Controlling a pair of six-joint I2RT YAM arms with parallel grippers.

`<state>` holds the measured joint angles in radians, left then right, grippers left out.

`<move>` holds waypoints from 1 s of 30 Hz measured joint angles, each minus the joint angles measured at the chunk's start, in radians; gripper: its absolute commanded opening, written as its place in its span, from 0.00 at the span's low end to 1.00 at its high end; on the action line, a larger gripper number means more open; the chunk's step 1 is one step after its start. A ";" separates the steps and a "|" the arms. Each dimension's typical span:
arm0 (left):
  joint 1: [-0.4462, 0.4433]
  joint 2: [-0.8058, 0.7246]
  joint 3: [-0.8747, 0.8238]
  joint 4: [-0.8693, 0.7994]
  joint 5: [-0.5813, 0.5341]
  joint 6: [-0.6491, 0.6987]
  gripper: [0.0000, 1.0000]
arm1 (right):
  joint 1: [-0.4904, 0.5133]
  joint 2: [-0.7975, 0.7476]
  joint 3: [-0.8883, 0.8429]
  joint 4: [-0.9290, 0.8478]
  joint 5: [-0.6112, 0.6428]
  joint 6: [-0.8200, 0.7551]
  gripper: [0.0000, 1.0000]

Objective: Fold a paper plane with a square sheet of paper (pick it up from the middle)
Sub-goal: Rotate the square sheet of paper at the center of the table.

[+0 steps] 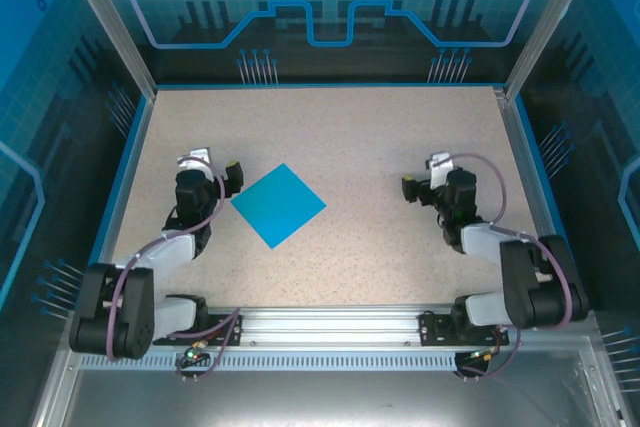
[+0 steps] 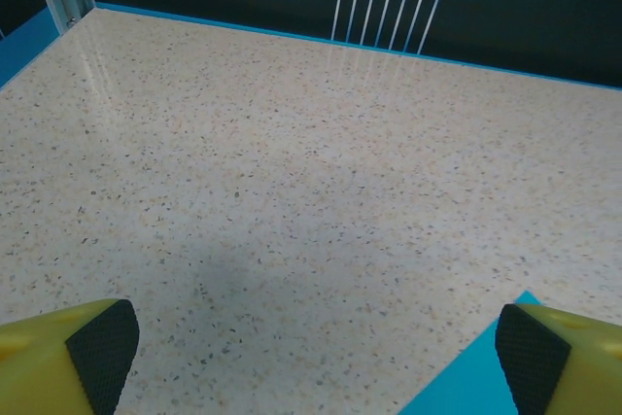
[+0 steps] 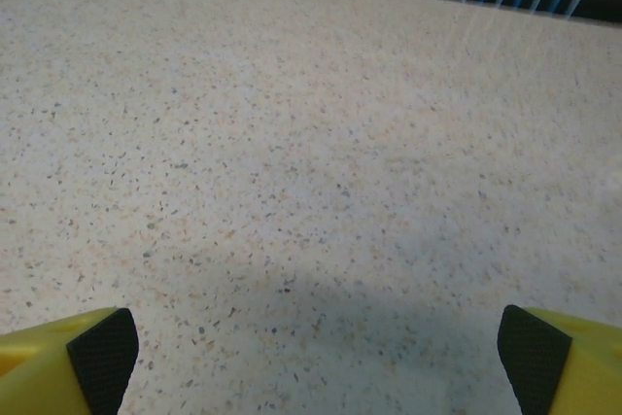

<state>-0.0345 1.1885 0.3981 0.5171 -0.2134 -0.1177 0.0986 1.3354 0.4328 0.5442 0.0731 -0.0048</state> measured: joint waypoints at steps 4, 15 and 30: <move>0.001 -0.099 0.035 -0.120 0.068 -0.048 0.99 | -0.001 -0.108 0.167 -0.254 -0.017 0.064 0.99; 0.000 -0.047 0.299 -0.438 0.335 -0.296 0.98 | -0.008 -0.179 0.260 -0.582 -0.274 0.446 0.99; -0.241 0.573 0.636 -0.692 0.435 -0.361 0.97 | 0.278 -0.084 0.280 -0.642 -0.290 0.588 1.00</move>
<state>-0.2756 1.7611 1.0336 -0.1753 0.2218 -0.4786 0.3767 1.2510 0.7124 -0.0978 -0.2165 0.5831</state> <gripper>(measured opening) 0.972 0.994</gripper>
